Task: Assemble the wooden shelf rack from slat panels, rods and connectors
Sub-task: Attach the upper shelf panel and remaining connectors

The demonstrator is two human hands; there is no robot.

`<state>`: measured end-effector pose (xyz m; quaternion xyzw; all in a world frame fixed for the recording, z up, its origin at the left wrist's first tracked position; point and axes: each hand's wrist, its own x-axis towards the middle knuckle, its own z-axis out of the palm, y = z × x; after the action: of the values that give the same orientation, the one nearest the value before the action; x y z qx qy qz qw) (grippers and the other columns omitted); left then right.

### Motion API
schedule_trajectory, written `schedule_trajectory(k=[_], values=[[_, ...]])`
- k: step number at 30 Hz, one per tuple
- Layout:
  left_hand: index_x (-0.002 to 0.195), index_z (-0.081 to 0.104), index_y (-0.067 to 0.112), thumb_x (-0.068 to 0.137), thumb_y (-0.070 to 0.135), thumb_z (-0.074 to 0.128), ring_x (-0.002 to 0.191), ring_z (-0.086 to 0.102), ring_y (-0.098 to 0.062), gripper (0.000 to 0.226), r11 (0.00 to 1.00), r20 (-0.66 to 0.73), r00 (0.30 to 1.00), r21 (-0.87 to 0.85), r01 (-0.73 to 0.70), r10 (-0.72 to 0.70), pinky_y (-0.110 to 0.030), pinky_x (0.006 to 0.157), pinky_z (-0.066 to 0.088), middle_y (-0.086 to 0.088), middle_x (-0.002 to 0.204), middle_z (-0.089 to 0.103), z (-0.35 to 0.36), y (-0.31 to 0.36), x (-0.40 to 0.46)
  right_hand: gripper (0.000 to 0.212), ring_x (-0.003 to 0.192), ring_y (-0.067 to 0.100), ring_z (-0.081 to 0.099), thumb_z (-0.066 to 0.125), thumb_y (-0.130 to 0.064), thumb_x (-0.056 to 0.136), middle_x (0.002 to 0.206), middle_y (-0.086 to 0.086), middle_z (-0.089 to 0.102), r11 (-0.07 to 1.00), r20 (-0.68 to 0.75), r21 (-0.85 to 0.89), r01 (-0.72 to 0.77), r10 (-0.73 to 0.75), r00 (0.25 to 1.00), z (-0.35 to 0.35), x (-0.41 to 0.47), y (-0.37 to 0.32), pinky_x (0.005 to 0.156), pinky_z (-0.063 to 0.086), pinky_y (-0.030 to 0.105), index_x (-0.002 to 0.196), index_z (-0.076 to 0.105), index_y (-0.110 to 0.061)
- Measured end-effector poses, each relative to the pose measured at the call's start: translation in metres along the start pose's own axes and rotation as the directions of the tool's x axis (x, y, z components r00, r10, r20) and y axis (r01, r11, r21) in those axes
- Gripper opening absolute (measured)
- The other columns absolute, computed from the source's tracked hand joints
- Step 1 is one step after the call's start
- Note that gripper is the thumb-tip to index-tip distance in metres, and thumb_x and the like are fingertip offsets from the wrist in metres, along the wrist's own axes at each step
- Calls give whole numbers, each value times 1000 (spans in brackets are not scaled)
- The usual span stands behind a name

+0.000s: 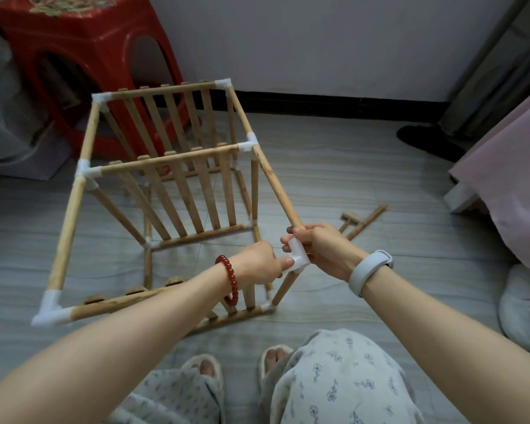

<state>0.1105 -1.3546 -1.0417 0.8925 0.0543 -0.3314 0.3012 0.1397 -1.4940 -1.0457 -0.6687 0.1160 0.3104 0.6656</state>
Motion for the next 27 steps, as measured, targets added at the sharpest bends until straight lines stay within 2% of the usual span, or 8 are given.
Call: schedule_trajectory(k=[4,8,13,16,18,20,23,27], values=[[91,57,30,102,36,35,90,59,-18,25,955,-115,992,295,-22,58,-36,85,46,-2,94,63,12,3,-4,15,87,24,65,41,-11,100,98,15,67,1000,30,-19,18,-17,999,-1,-2,-5,85,53,35,107,52,-3],[84,65,19,96,48,42,69,56,-5,39,1000,18,1000,-14,-19,19,-20,60,42,7,75,62,-2,-5,-6,18,93,20,62,42,-22,100,99,9,66,996,107,-90,11,-2,994,-6,-4,6,84,49,33,107,56,-12],[104,65,18,93,42,49,77,62,-7,31,990,-74,992,-94,-110,103,-22,66,50,4,84,68,1,-9,-5,32,97,17,63,43,-35,98,106,5,69,993,142,-18,-120,121,982,-18,3,5,82,45,32,107,65,-14],[101,66,23,92,52,42,80,64,-17,38,990,-198,972,79,-117,131,-33,71,52,0,83,69,9,-5,-6,34,94,16,58,40,-33,100,95,2,63,987,154,-67,-149,158,975,-24,10,-5,83,44,30,109,67,-16],[111,63,28,91,62,35,84,63,-18,49,973,-283,947,211,-95,154,-33,73,51,4,86,68,13,-5,-8,29,94,19,55,42,-30,99,91,3,58,991,203,-39,-126,132,970,-25,12,-7,83,46,30,107,66,-16],[117,60,29,92,62,31,92,61,-18,51,944,-306,932,316,-95,196,-37,86,46,5,93,68,15,-3,-7,27,92,19,54,43,-28,99,91,4,57,995,226,-22,-102,104,969,-25,14,-7,83,46,30,104,65,-14],[96,65,27,97,52,35,85,55,-15,39,922,-259,934,359,-143,245,-43,97,35,9,82,63,10,3,-5,27,85,18,56,41,-23,100,87,5,57,996,193,-84,-41,56,980,-23,16,-11,80,46,29,99,64,-9],[100,69,27,96,47,44,91,60,-13,32,946,-69,966,229,-228,249,-36,85,46,7,92,68,-4,-1,-2,26,78,16,56,40,-22,101,80,4,58,995,169,-95,11,5,986,-16,14,-13,76,48,30,95,60,-8]])
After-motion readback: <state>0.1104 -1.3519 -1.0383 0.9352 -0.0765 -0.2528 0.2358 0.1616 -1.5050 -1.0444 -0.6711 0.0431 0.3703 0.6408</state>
